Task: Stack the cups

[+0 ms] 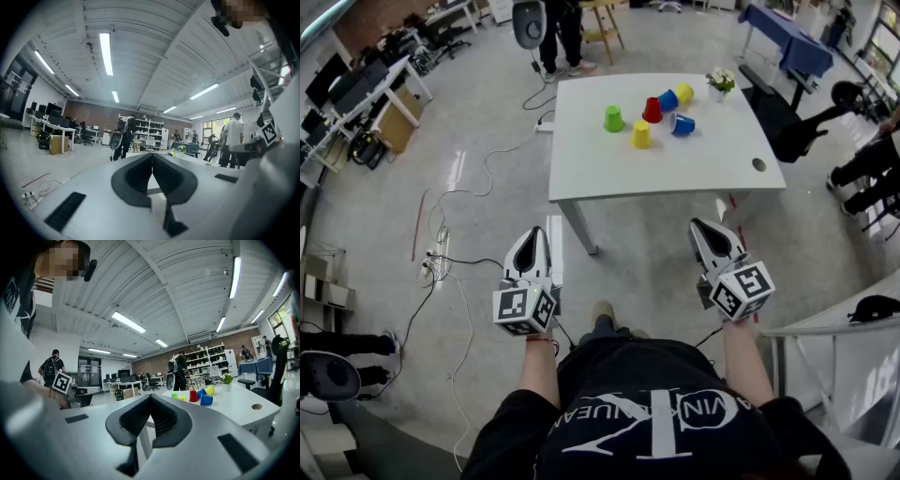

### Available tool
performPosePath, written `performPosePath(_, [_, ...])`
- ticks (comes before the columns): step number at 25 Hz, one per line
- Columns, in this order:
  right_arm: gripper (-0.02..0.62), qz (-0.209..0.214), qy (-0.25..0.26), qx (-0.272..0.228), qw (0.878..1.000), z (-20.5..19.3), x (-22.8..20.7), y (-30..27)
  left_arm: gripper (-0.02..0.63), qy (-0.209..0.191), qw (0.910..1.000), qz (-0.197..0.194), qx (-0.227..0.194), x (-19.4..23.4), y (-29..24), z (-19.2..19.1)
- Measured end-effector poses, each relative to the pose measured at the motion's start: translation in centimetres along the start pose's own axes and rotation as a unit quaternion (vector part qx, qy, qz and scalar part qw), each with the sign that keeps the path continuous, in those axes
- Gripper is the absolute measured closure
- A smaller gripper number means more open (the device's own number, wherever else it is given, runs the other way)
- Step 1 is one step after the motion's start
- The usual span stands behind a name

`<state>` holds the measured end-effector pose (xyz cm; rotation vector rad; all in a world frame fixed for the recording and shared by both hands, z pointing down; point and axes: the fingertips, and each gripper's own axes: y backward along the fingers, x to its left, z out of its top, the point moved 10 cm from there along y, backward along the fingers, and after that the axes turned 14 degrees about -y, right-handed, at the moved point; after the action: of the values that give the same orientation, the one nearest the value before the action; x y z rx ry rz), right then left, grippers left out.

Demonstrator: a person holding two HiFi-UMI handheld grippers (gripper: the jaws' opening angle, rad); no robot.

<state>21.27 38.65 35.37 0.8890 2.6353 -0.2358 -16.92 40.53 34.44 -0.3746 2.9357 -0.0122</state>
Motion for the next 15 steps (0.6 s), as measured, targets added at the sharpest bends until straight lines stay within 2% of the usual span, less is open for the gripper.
performPosePath(11, [0.586,0.008,0.000,0.000,1.000,-0.52,0.86,0.16,0.601,0.004,1.0000,0.004,0.006,0.03,0.94,-0.08])
performPosePath(15, [0.586,-0.001,0.003,-0.007,1.000,-0.58,0.97,0.32,0.601,0.003,1.0000,0.004,0.005,-0.01,1.10,0.09])
